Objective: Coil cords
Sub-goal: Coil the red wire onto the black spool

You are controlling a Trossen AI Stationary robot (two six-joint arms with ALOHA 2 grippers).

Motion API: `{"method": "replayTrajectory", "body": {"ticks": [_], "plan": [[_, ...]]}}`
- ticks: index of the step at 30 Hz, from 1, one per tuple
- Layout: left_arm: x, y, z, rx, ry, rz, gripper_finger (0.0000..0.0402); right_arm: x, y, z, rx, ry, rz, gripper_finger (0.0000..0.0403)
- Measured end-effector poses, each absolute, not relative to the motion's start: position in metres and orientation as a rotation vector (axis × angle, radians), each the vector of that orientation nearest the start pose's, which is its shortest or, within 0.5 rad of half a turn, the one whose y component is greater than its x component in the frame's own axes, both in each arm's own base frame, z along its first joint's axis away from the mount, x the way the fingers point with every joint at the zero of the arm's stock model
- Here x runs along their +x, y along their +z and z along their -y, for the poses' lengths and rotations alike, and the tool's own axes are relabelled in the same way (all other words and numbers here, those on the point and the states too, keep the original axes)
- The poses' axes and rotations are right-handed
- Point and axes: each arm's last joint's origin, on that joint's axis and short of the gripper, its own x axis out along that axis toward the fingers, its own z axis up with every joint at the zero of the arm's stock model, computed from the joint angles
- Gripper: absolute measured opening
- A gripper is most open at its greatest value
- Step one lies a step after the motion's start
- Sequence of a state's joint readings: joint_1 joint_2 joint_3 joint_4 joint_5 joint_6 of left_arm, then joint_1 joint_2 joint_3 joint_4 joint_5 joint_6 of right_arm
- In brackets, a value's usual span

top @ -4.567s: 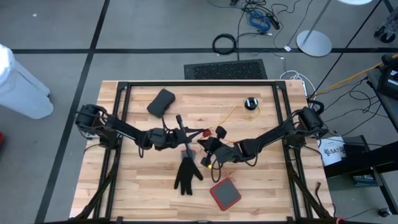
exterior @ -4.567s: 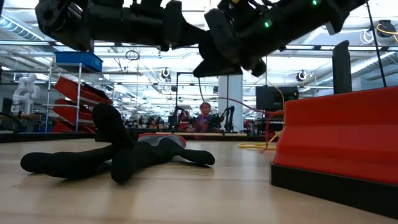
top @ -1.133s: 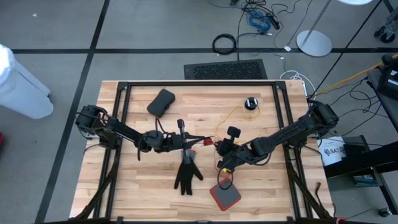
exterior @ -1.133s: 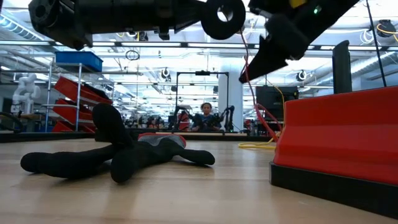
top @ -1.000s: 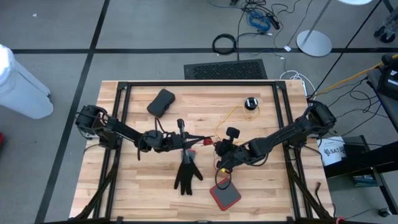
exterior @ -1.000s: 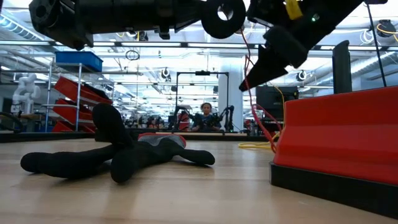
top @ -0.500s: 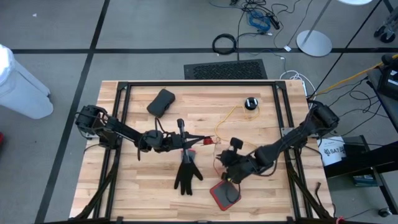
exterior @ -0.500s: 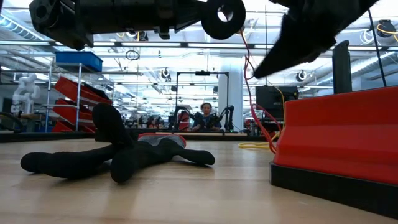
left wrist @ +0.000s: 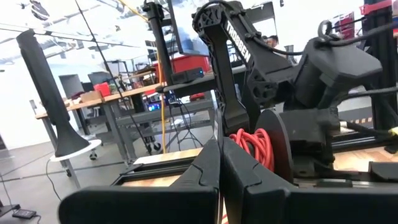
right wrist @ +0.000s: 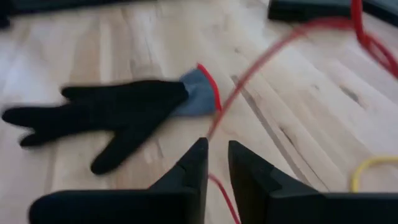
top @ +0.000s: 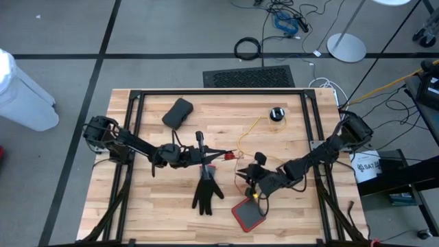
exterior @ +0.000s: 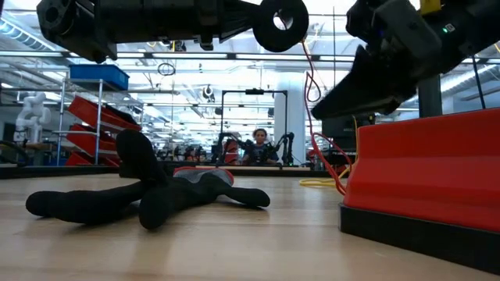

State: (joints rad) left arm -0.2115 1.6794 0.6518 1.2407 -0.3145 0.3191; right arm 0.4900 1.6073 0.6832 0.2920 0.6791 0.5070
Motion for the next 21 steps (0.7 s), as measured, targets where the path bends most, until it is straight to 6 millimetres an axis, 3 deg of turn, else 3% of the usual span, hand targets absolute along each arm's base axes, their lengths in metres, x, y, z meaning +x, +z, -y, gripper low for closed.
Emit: {"method": "replayTrajectory", "body": {"ticks": [10,21], "plan": [[0.314,0.207,0.058,0.262,0.134,0.187,0.0000,0.273,0.156,-0.123,0.166,-0.241,-0.419,0.0097],[0.315,0.207,0.058,0.261,0.135,0.187,0.0000,0.279,0.156,-0.110,0.157,-0.285,-0.415,0.0076]]}}
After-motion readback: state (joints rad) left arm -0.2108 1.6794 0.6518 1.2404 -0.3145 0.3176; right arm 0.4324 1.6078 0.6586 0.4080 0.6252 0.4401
